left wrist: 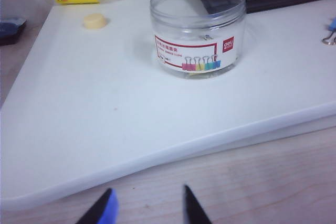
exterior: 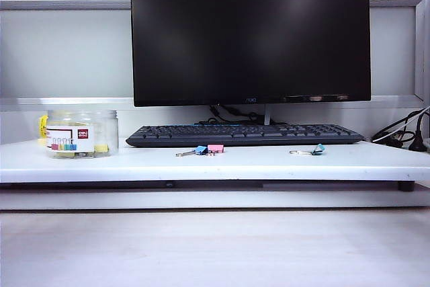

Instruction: Pick up the clips with the largest number of clips of the same color on the table and place them in a round transparent plastic box.

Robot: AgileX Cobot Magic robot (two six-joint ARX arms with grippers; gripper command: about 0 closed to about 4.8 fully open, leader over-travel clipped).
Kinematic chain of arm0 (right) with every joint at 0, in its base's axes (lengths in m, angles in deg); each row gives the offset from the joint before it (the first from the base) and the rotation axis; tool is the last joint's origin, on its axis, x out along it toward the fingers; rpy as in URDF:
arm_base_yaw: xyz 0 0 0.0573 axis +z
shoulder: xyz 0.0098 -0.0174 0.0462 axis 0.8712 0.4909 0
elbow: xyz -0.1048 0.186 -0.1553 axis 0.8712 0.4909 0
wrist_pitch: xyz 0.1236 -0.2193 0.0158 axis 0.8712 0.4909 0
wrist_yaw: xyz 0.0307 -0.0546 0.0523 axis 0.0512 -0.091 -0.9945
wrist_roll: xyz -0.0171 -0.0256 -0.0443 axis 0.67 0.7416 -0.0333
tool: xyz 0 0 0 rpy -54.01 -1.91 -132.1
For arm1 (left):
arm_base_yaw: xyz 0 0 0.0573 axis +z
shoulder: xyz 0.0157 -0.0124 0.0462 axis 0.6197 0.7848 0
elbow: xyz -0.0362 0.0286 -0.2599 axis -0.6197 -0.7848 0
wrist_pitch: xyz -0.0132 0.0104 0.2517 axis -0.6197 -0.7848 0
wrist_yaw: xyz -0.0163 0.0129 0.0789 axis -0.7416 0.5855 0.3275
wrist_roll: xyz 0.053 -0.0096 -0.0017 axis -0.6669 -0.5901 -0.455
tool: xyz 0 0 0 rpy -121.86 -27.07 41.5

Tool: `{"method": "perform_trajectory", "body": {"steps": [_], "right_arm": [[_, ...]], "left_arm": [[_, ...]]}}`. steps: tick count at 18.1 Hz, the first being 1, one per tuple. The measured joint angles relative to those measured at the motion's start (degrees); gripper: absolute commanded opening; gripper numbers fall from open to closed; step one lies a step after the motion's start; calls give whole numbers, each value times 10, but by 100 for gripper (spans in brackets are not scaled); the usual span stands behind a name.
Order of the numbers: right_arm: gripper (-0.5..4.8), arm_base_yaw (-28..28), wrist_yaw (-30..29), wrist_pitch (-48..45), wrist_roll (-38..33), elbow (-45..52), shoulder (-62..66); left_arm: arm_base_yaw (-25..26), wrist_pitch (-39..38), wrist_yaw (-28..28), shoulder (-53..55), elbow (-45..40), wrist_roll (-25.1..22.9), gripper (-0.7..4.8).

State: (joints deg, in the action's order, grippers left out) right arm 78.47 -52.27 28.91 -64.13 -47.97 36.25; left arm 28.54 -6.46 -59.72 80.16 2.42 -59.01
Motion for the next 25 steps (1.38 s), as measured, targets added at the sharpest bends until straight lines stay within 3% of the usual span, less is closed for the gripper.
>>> {"method": "perform_trajectory", "body": {"steps": [6,14,25], "right_arm": [[108,0,-5,0,-1,0,0],[108,0,-85,0,-3,1,0],[108,0,-87,0,-26,1,0]], "left_arm": [[0,0,0,0,0,0,175],[0,0,0,0,0,0,175],[0,0,0,0,0,0,175]]}}
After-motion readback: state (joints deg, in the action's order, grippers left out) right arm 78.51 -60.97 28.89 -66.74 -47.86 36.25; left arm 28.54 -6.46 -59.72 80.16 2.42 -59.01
